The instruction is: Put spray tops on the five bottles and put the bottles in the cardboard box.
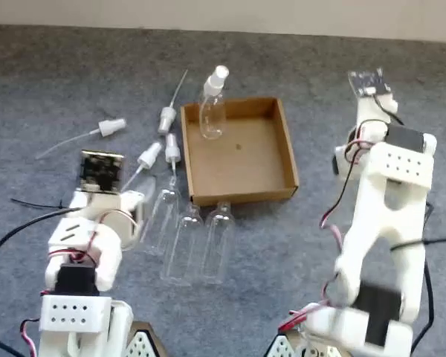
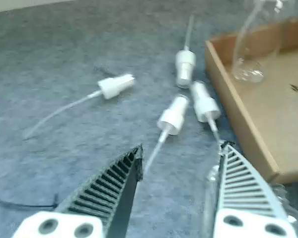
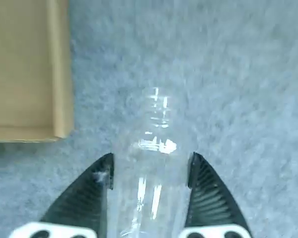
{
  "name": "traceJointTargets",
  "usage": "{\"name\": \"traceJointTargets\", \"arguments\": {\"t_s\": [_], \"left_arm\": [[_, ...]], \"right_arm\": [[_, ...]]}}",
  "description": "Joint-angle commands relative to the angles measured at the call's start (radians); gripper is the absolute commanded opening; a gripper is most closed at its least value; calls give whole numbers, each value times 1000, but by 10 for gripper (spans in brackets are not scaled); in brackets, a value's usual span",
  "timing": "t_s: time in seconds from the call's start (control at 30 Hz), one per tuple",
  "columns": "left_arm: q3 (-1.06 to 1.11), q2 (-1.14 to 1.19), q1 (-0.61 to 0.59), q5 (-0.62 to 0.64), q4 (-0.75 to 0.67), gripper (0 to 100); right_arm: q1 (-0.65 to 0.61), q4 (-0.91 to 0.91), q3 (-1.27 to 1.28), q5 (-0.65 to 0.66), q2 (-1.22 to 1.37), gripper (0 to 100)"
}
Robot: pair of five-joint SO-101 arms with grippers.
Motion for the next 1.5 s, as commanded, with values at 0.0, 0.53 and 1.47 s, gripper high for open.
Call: {"name": "traceJointTargets", "arguments": {"t_s": [0.0,0.53,1.47], "left_arm": [[-160,39,-116,-14,57,227],[-1314,1198,-133,-304,522,227],[-2990,2732,-220,-663,775,227]], "right_arm": [[-70,4,93,-9,-246,33],[-254,-2,518,-9,-797,33],[-254,-2,524,-2,-805,33]]}}
